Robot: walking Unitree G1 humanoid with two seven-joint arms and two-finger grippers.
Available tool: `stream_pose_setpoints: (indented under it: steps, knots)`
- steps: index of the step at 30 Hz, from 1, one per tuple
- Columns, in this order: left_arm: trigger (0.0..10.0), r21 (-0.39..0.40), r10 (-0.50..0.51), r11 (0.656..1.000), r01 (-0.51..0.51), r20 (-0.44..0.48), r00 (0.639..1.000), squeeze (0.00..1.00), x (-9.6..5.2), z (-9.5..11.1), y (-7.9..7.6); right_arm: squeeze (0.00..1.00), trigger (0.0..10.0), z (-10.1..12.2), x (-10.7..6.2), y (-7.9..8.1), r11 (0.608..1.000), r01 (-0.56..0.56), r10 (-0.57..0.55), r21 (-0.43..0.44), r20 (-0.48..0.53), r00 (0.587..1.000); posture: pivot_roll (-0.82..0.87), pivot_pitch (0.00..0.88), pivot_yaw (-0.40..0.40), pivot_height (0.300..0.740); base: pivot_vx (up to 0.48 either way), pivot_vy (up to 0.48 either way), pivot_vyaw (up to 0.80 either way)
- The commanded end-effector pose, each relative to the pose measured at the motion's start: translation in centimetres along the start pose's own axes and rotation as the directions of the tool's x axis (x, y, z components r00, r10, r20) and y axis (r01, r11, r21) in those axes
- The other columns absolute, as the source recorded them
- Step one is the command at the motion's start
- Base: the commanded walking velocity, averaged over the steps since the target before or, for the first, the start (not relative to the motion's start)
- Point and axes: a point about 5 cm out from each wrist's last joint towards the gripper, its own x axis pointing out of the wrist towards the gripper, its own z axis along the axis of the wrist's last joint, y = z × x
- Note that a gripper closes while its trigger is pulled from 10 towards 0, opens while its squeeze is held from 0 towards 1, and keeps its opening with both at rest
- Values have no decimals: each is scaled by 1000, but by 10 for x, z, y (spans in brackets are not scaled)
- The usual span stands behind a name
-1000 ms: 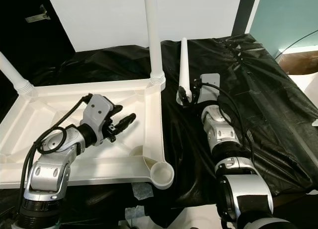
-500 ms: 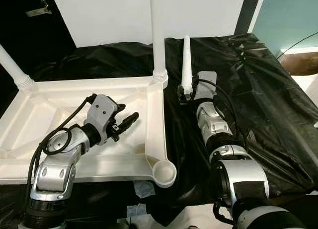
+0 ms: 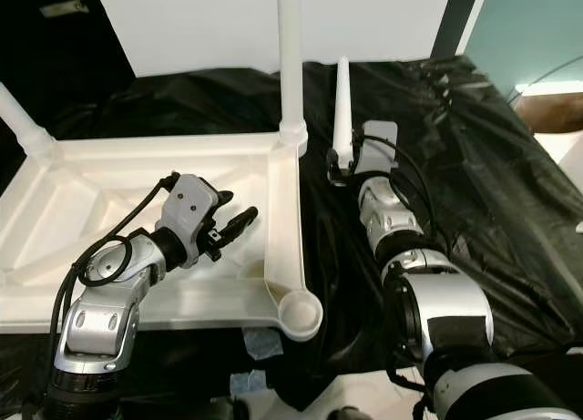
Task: Building children table
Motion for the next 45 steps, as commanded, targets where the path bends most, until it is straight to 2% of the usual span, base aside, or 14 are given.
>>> stream_pose_setpoints:
  steps: [1,6,10,20,21,23,32,33,36,37,41,42,45]
  knots:
    - [10000,-4,166,986,-166,-18,986,0,-4,-2,7,0,10000,-1,1,0,1000,9,-9,-1,-11,1000,289,210,31,740,0,0,0]
    - [10000,-17,184,983,-185,-52,982,0,-16,-6,6,0,10000,0,2,3,999,10,-11,-35,-22,1000,313,278,48,740,0,0,0]
    - [10000,-31,190,981,-192,-67,980,0,-20,-8,4,0,10000,2,3,6,999,3,-3,-46,-19,1000,313,292,54,740,0,0,0]
    - [10000,-39,194,979,-198,-83,977,0,-21,-10,2,0,10000,9,5,6,998,8,-8,-68,-9,1000,313,300,59,740,0,0,0]
    - [10000,-40,197,979,-201,-85,977,0,-20,-10,2,0,2824,12,6,4,997,10,-11,-73,-5,1000,308,290,58,740,0,0,0]
    - [10000,-40,212,976,-216,-78,974,0,-19,-9,5,0,0,17,7,4,996,12,-11,-94,14,1000,294,268,51,740,0,0,0]
    - [10000,-45,228,972,-232,-73,971,0,-16,-10,7,0,0,17,6,9,993,-5,11,-118,53,999,265,233,42,740,0,0,0]
    - [10000,-46,240,969,-243,-71,968,0,-13,-11,8,0,10000,18,4,13,990,-21,36,-140,107,994,238,207,38,740,0,0,0]
    - [10000,-48,248,967,-251,-70,966,0,-10,-12,8,0,10000,20,2,15,987,-27,53,-161,160,986,226,196,38,740,0,0,0]
    - [10000,-54,258,964,-262,-67,964,0,-7,-13,10,0,10000,24,-1,16,983,-9,52,-184,232,971,199,175,38,740,0,0,0]
    - [10000,-54,258,964,-262,-67,964,0,-7,-13,10,0,10000,24,-1,16,983,-9,52,-184,232,971,199,175,38,740,0,0,0]
    - [10000,-62,262,962,-266,-62,963,0,-6,-12,13,0,10000,28,-4,14,979,15,44,-202,285,958,188,165,36,740,0,0,0]
    - [10000,-82,262,961,-265,-53,964,0,-3,-11,16,0,10000,32,-7,11,979,19,51,-203,331,942,163,140,36,740,0,0,0]
